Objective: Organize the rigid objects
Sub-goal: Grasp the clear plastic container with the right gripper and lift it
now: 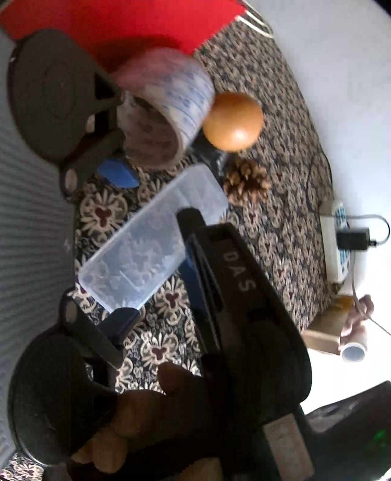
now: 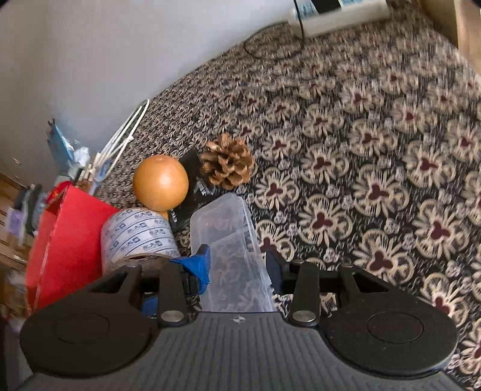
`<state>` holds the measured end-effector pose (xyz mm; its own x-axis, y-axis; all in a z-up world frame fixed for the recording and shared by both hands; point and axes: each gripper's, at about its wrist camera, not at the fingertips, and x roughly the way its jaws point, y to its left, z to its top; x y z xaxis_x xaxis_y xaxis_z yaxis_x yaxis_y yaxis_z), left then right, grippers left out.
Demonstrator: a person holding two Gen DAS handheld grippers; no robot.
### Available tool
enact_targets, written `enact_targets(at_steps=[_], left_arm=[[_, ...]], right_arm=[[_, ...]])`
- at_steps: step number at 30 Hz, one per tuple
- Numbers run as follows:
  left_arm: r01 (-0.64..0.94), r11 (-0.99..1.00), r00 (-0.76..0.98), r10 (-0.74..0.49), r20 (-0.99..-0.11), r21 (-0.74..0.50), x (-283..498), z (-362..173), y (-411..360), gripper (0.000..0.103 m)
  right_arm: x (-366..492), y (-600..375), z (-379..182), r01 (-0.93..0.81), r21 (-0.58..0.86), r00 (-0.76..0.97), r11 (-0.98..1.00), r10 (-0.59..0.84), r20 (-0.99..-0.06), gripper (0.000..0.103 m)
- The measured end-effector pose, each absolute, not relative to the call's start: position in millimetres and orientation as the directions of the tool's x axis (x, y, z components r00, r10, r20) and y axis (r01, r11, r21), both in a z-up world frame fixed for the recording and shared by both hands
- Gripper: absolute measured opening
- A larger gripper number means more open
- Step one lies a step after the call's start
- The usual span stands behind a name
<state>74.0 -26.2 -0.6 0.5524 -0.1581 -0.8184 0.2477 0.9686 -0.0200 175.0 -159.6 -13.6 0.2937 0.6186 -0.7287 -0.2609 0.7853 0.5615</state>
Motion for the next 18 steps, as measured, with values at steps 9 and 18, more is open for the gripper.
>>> enact_targets(at_steps=[9,18], left_arm=[[0.353,0.922,0.465,-0.322,-0.825,-0.161,82.7,-16.4,-32.2,0.092],[0.354,0.911,0.454,-0.366,-0.812,-0.213,79.9,-16.4,-38.5,0.083]], right_arm=[[162.4,-191.7,-17.6,-0.187,0.636,0.26,0.749,0.662,-0.703,0.021],[123.0,-214.2,-12.2,-0.239,0.614,0.226,0.752,0.658,-0.718,0.021]])
